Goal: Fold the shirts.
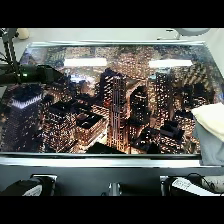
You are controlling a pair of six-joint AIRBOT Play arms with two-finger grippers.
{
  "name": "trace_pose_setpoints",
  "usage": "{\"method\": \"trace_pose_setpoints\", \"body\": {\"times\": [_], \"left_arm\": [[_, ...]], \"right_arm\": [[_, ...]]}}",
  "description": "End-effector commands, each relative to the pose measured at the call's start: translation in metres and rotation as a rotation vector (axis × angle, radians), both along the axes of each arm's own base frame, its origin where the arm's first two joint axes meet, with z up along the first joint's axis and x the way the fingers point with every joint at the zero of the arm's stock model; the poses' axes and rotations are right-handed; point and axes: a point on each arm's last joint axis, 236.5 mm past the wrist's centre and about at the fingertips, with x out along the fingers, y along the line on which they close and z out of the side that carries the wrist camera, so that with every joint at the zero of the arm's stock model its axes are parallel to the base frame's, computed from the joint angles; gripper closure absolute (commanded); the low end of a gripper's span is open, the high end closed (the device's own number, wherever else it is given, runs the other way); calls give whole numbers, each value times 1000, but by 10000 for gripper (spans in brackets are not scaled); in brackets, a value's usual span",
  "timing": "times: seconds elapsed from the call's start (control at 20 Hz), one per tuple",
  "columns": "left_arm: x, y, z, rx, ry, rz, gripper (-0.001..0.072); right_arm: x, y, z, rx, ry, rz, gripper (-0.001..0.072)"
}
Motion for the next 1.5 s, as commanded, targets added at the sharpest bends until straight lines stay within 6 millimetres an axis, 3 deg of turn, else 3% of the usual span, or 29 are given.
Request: {"method": "trace_pose_setpoints", "body": {"times": [0.0, 0.1, 0.15, 0.2, 0.3, 0.4, 0.5, 0.6, 0.65, 0.7, 0.75, 0.8, 0.85, 0.95, 1.05, 1.15, 1.45], "left_arm": [[0, 0, 0, 3, -3, -2, 684], [0, 0, 0, 3, -3, -2, 684], [0, 0, 0, 3, -3, -2, 684], [0, 0, 0, 3, -2, -2, 684], [2, 1, 1, 4, -10, 4, 684], [18, 12, 6, 47, -78, 53, 686], [41, 48, -2, 220, -106, 166, 687], [62, 107, -27, 497, -44, 345, 687], [67, 132, -45, 601, 15, 420, 684], [67, 141, -67, 629, 90, 448, 640], [61, 142, -98, 624, 206, 458, 437], [47, 139, -129, 628, 339, 445, 112], [26, 136, -161, 653, 478, 410, 7], [2, 122, -196, 660, 564, 348, 16], [2, 107, -204, 630, 503, 344, 24], [5, 102, -205, 619, 484, 346, 23], [6, 102, -206, 619, 483, 346, 23]], "right_arm": [[-68, 15, -37, 63, 289, -58, 692], [-94, 17, -63, 64, 404, -78, 658], [-98, 12, -71, 39, 421, -83, 383], [-96, 7, -74, 19, 410, -76, 23], [-77, -14, -68, -61, 329, -32, 1], [-25, -44, -31, -217, 141, 27, 17], [70, -54, 39, -421, -166, 166, 22], [159, -15, 109, -569, -420, 331, 44], [193, 23, 126, -584, -501, 419, 44], [217, 62, 125, -564, -534, 504, 44], [233, 100, 111, -521, -515, 586, 43], [240, 130, 88, -458, -460, 637, 43], [240, 159, 56, -365, -376, 685, 42], [227, 204, -2, -162, -208, 750, 30], [215, 221, -35, -36, -101, 759, 33], [217, 212, -46, -57, -64, 749, 32], [222, 211, -46, -68, -83, 749, 32]]}}
